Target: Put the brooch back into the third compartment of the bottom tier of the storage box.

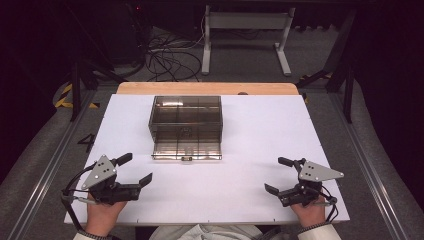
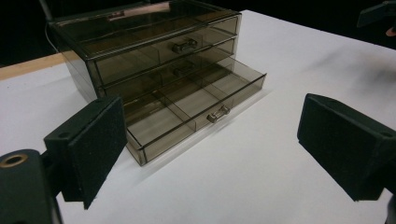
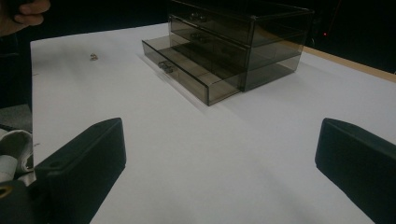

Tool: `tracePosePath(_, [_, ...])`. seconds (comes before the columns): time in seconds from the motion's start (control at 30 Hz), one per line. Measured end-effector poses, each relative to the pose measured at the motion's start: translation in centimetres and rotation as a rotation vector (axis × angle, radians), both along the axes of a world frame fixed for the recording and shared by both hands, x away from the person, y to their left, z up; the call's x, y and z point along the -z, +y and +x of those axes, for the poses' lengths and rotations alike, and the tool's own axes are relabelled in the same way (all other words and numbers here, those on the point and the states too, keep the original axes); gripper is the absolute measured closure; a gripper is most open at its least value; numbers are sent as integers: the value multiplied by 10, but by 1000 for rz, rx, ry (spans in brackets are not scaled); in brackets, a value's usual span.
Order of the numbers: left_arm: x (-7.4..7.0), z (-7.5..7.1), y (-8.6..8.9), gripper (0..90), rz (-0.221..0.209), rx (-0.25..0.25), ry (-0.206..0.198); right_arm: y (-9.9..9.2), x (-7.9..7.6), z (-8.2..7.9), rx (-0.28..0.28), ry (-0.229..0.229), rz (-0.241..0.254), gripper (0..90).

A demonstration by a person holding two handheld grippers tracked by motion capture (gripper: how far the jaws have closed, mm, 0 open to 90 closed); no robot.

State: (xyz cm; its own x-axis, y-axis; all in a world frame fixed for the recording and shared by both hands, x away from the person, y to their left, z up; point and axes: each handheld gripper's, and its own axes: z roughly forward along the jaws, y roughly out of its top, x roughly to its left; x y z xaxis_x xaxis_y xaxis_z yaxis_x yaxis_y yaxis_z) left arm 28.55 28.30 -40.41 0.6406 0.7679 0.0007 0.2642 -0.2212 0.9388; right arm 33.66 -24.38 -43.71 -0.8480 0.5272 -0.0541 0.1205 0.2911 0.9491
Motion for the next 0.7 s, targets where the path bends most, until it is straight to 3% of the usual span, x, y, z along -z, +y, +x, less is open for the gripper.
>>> tracePosePath(0.23, [-2, 8, -2, 93, 17, 6, 22, -2, 0, 1, 1, 8, 14, 24])
tracePosePath(0.43, [-2, 15, 2, 99, -49, 21, 73, -2, 0, 0, -6, 10, 25, 24])
tracePosePath(0.7, [-3, 17, -1, 102, 7, 12, 72, -3, 0, 1, -8, 14, 27, 24])
